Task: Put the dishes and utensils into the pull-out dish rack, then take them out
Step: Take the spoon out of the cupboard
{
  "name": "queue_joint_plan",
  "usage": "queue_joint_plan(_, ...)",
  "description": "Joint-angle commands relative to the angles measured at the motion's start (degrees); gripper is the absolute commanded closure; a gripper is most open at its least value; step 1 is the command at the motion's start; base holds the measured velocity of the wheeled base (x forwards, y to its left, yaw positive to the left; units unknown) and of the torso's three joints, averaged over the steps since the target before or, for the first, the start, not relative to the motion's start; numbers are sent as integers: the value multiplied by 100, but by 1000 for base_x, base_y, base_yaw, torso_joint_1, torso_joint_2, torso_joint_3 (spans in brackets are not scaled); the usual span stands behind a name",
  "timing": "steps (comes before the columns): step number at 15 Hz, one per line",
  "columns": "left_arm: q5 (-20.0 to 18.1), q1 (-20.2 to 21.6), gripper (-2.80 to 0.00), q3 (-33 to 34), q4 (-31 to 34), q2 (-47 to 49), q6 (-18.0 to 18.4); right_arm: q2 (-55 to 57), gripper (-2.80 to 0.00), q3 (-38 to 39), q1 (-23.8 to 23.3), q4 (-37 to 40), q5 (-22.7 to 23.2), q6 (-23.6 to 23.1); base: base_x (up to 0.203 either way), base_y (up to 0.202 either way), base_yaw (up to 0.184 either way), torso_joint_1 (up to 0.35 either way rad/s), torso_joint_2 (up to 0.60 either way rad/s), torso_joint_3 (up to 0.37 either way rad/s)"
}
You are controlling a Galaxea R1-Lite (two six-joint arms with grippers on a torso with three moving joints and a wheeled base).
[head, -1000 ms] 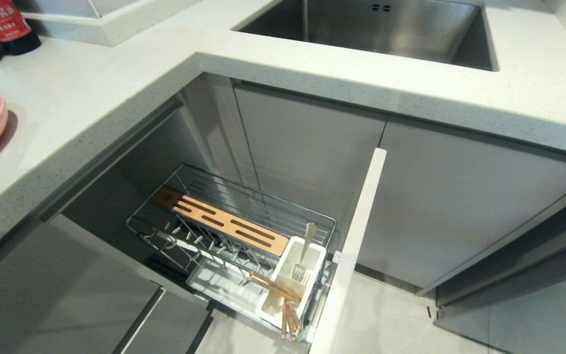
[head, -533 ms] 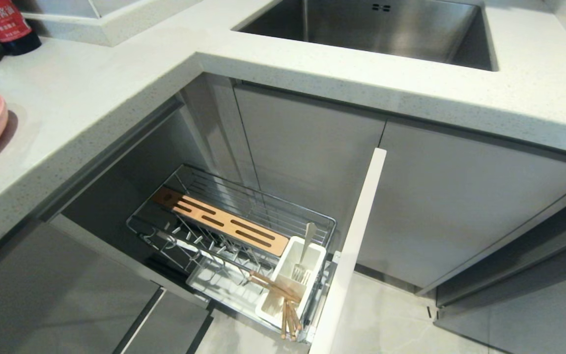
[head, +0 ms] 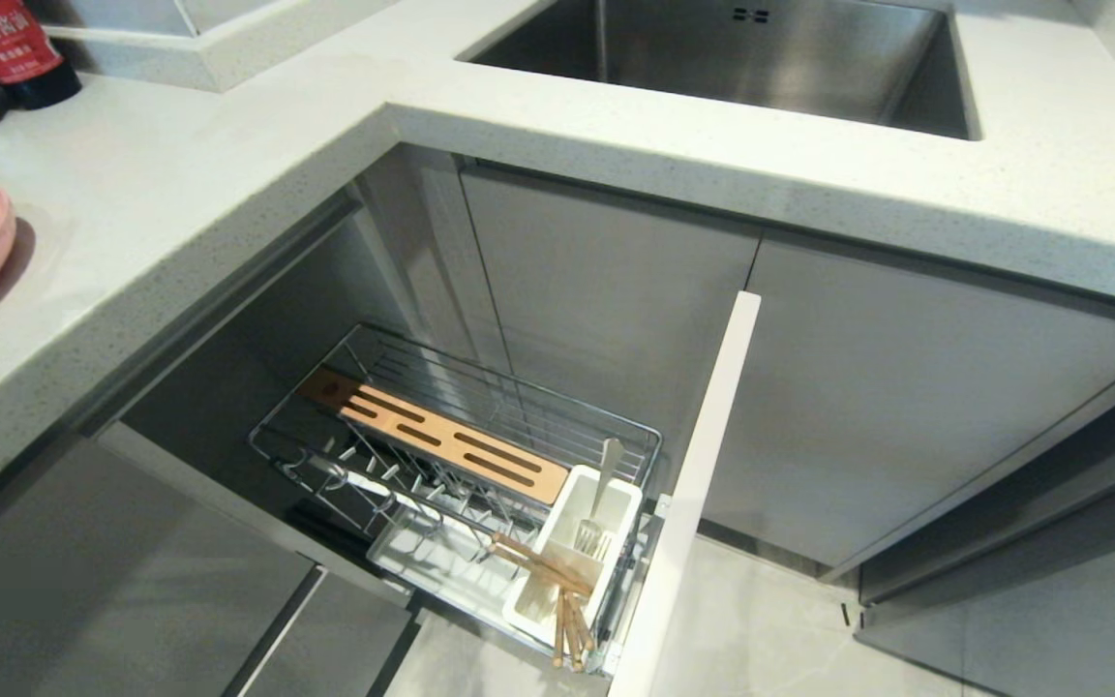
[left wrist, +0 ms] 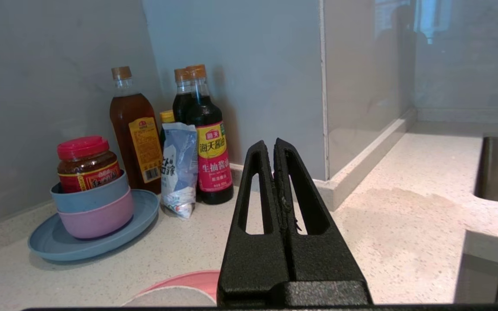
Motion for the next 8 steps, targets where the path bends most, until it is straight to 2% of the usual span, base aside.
queue_joint_plan(1,15,125,0,-108,-19,291,-96,2,0,0,1,1,1,-4,0,0,0,0,0,0)
queue_joint_plan(5,23,149,0,-64,17,300,-208,2,0,0,1,-1,1,0,0,0,0,0,0,0)
queue_joint_plan(8,10,113,0,247,44,88,-192,2,0,0,1,6,1,-7,0,0,0,0,0,0)
